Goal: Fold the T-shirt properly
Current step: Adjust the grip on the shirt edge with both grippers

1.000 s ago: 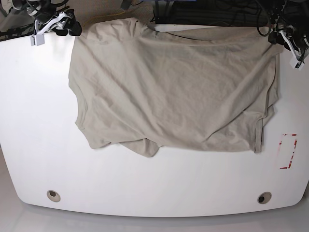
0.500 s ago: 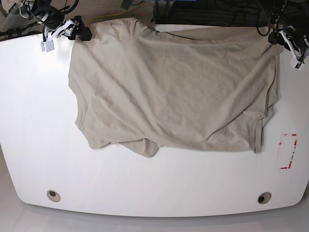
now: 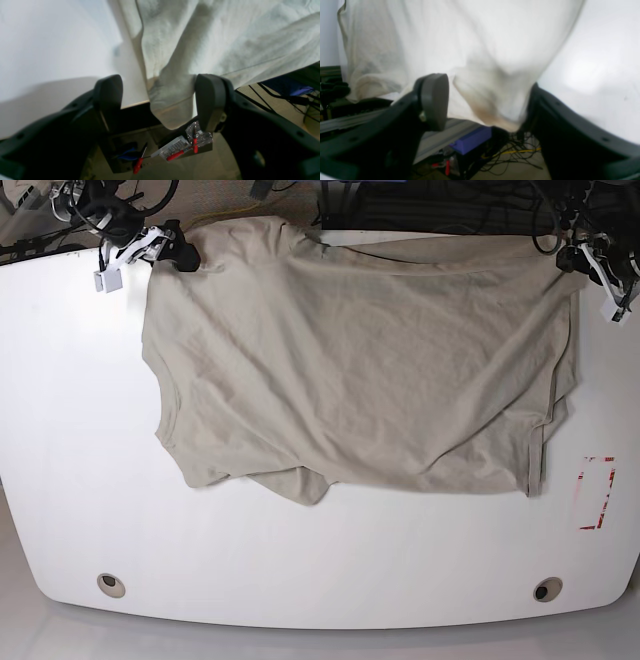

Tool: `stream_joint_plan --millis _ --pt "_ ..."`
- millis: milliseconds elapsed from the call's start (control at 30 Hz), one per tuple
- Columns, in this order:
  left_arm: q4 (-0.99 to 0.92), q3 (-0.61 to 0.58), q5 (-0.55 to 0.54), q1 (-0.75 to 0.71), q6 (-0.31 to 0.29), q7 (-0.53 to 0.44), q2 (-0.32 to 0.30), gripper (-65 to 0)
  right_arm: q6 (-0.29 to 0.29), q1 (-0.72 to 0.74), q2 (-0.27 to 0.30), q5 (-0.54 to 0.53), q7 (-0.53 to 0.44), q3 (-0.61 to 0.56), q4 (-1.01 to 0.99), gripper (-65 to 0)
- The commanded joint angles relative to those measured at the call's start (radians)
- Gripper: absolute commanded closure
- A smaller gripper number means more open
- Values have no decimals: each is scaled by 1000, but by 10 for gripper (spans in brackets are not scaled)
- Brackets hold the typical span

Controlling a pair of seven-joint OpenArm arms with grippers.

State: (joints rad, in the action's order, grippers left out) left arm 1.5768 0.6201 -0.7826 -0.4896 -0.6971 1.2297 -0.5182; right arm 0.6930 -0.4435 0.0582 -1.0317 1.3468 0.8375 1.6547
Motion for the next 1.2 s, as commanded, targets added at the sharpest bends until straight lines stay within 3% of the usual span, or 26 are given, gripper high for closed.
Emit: stream_joint_plan --millis 0,167,333,600,1067,1167 --pt "17 13 -10 -1 -1 -9 -20 -421 5 -1 10 -6 3 6 12 -270" --pt "17 19 -13 44 -1 -3 -18 -419 5 16 12 -6 3 1 12 0" --pt "17 129 -13 52 -1 -3 31 -424 5 16 12 -6 3 -1 12 0" --pt "7 142 -11 70 -1 65 43 -428 5 16 12 -6 3 -1 12 0" --pt "-109 36 -18 68 -1 65 46 -428 5 10 12 -6 3 -1 14 0" --pt "-109 4 -64 65 -1 66 46 -422 5 10 9 -6 3 -1 14 0"
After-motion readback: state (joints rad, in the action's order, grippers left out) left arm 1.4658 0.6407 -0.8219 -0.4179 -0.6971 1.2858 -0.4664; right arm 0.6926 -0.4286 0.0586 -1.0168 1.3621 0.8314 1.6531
